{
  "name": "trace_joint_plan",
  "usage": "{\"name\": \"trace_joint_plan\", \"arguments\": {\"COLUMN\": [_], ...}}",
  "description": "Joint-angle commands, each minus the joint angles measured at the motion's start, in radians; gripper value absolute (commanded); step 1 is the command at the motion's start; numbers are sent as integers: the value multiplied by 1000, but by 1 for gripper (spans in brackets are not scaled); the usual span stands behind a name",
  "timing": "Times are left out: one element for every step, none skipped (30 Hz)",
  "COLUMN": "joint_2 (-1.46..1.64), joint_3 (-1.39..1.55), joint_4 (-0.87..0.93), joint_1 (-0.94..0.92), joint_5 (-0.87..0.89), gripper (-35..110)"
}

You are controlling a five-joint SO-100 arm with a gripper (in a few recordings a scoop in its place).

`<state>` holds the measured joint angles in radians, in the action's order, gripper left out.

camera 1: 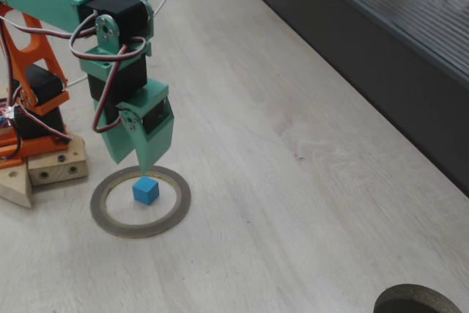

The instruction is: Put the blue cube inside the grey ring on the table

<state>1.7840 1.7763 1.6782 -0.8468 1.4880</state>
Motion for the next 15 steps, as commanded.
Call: {"name": "trace_joint_plan", "arguments": {"joint_2": [28, 28, 28, 28, 28, 28, 25, 15, 17, 25, 26, 26, 26, 26, 26], "joint_3": [-14, -14, -14, -14, -14, -14, -14, -14, -14, -14, -14, -14, -14, -14, -14], "joint_4": [18, 18, 18, 18, 18, 18, 18, 18, 18, 18, 18, 18, 18, 18, 18], "joint_1": [2, 5, 5, 6, 6, 6, 3, 5, 5, 5, 6, 6, 6, 6, 6], "joint_5": [6, 6, 6, 6, 6, 6, 8, 8, 8, 8, 8, 9, 9, 9, 9], "gripper": [31, 31, 31, 31, 31, 31, 31, 31, 31, 31, 31, 31, 31, 31, 30]}}
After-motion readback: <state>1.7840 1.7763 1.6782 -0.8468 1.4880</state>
